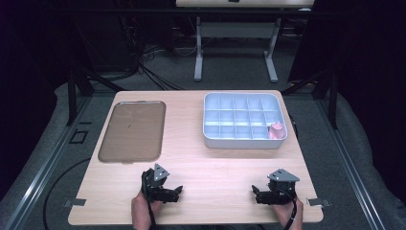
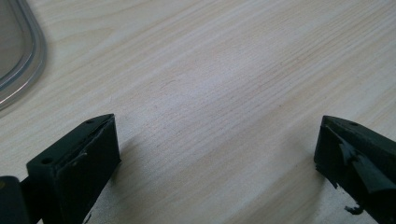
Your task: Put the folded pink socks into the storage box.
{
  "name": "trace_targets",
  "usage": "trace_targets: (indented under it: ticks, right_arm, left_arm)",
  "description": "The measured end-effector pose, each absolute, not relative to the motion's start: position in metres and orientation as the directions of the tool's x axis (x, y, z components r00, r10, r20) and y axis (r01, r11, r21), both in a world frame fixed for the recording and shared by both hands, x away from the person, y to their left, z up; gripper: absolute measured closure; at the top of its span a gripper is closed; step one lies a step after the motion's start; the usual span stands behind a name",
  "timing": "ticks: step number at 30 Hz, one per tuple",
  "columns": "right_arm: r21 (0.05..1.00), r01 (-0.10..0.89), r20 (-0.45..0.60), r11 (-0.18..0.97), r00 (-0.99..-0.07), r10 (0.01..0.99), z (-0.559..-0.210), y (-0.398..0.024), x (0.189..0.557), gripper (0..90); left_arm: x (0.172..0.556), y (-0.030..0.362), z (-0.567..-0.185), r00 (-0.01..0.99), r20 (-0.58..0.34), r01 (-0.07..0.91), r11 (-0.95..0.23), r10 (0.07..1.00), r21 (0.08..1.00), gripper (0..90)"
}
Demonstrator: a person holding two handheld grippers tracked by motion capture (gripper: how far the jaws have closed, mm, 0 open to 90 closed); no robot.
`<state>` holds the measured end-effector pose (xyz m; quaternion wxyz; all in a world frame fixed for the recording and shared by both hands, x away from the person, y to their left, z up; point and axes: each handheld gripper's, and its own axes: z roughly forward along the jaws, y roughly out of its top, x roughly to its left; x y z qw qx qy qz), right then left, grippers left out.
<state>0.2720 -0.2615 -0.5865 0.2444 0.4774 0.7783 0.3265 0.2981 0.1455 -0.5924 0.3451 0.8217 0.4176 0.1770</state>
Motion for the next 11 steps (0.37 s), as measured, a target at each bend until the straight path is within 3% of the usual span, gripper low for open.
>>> trace_targets:
  ticks: [11]
  right_arm:
    - [0.734, 0.589, -0.083, 0.338, -0.415, 0.906, -0.5894, -0.2606, 0.2728, 1.9]
  left_arm:
    - [0.2982, 0.1454, -0.5924, 0.589, 0.006, 0.563, -0.415, 0.808, 0.715, 0.0]
